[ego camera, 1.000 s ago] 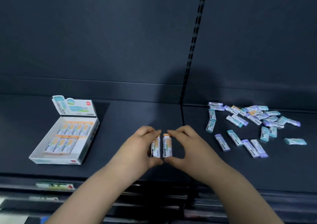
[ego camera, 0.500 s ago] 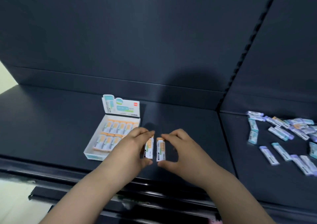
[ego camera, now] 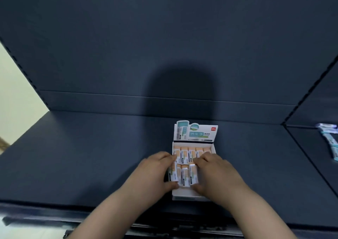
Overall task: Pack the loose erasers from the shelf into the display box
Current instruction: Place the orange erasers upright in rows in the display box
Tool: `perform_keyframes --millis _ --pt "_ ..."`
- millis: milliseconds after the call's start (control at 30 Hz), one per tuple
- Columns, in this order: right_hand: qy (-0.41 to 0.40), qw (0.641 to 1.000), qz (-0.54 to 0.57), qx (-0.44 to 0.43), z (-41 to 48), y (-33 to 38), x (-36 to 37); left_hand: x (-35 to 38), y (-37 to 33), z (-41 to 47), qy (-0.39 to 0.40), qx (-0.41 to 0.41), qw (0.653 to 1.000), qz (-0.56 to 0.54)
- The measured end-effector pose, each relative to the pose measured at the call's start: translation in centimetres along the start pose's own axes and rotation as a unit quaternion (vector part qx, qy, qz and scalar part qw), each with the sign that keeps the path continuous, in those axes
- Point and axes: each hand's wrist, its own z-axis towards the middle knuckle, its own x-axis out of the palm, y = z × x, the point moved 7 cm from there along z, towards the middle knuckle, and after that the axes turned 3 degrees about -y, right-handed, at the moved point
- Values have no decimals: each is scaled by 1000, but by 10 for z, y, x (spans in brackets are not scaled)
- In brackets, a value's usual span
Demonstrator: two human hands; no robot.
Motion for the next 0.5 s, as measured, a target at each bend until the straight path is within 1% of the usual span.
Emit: perform_keyframes --millis 100,200,267,367,500 --pt "14 1000 -3 28 1 -4 -2 1 3 5 6 4 1000 -5" --pt "-6 999 9 33 -1 -15 -12 -2 1 11 -4 8 1000 10" --pt "-18 999 19 35 -4 -21 -19 -1 -5 17 6 16 999 27" --pt "-22 999 -9 32 -7 -28 -26 4 -16 27 21 27 998 58" --pt "23 999 -31 35 -11 -35 -22 21 -40 37 42 58 994 85"
